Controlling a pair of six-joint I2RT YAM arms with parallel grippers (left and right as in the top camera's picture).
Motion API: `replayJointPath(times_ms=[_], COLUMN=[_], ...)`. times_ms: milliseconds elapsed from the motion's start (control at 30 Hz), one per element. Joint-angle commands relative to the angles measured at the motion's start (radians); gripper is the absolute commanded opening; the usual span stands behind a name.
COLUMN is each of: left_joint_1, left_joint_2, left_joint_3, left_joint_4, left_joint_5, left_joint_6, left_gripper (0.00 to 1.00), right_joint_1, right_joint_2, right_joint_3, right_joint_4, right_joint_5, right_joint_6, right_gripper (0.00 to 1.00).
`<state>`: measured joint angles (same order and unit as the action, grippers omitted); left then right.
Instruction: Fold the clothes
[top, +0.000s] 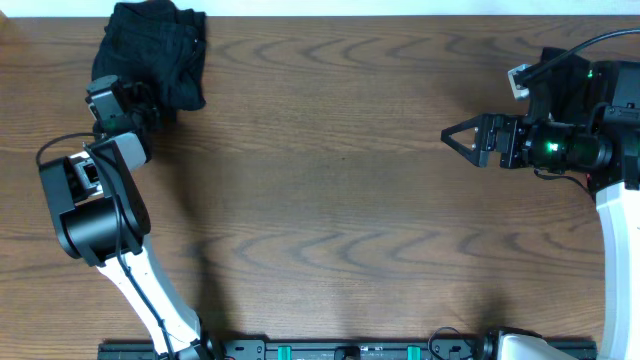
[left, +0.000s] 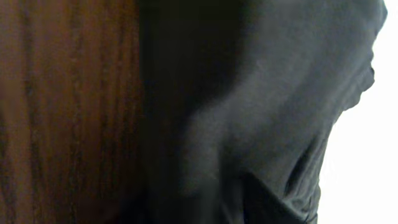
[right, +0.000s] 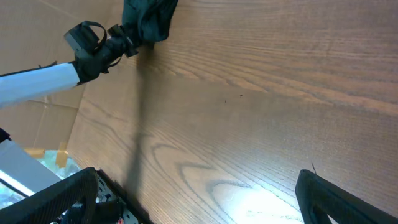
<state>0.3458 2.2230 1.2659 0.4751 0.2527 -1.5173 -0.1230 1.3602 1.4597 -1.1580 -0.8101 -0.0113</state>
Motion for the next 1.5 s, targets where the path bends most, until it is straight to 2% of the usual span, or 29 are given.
replayJointPath(times_ms=[0, 33, 67, 167, 200, 300, 467, 600, 800, 900, 1033, 1167, 1267, 1467], left_joint_1=[-0.002, -0.002, -0.002, -0.002, -0.002, -0.002, -0.002, -0.002, -0.002, -0.002, -0.002, -0.003, -0.013, -0.079], left_joint_2=[0.010, 0.010, 0.010, 0.007, 0.004, -0.010, -0.057, -0.130, -0.291, -0.386, -0.489, -0.534, -0.532, -0.484], left_joint_3=[-0.003, -0.003, -0.003, -0.003, -0.003, -0.003, -0.003, -0.003, -0.003, -0.003, -0.003, -0.003, -0.003, -0.003], left_joint_4=[0.003, 0.008, 0.016, 0.056, 0.058, 0.058, 0.045, -0.019, -0.196, -0.275, -0.350, -0.329, -0.288, -0.164], left_joint_5=[-0.003, 0.000, 0.001, 0.008, 0.018, 0.060, 0.122, 0.124, 0.086, 0.073, 0.041, 0.042, 0.043, 0.024], left_joint_6=[0.048, 0.051, 0.067, 0.213, 0.270, 0.373, 0.472, 0.607, 0.805, 0.962, 1.035, 1.040, 1.102, 1.403], left_gripper=[0.45, 0.48, 0.56, 0.76, 0.80, 0.88, 0.98, 1.00, 0.98, 0.98, 0.98, 0.98, 0.98, 0.98], right_joint_1=[-0.005, -0.005, -0.005, -0.005, -0.005, -0.005, -0.005, -0.003, -0.003, -0.003, -0.003, -0.003, -0.003, -0.003], right_joint_2=[-0.014, -0.014, -0.014, -0.014, -0.014, -0.014, -0.014, -0.014, -0.014, -0.014, -0.014, -0.014, -0.014, -0.014], right_joint_3=[0.016, 0.016, 0.016, 0.016, 0.016, 0.016, 0.016, 0.016, 0.016, 0.016, 0.016, 0.016, 0.016, 0.016], right_joint_4=[-0.002, -0.002, -0.001, -0.001, -0.001, -0.002, -0.005, -0.010, -0.010, -0.009, -0.010, -0.008, -0.008, 0.000], right_joint_5=[-0.001, -0.001, -0.001, 0.001, 0.006, 0.029, 0.028, 0.028, 0.029, 0.028, 0.029, 0.029, 0.029, 0.029], right_joint_6=[0.006, 0.006, 0.006, 0.006, 0.006, 0.006, 0.006, 0.006, 0.006, 0.006, 0.002, -0.005, -0.005, -0.005], right_gripper=[0.99, 0.99, 0.99, 0.99, 0.99, 0.99, 0.99, 0.99, 0.99, 0.99, 0.99, 0.99, 0.99, 0.99])
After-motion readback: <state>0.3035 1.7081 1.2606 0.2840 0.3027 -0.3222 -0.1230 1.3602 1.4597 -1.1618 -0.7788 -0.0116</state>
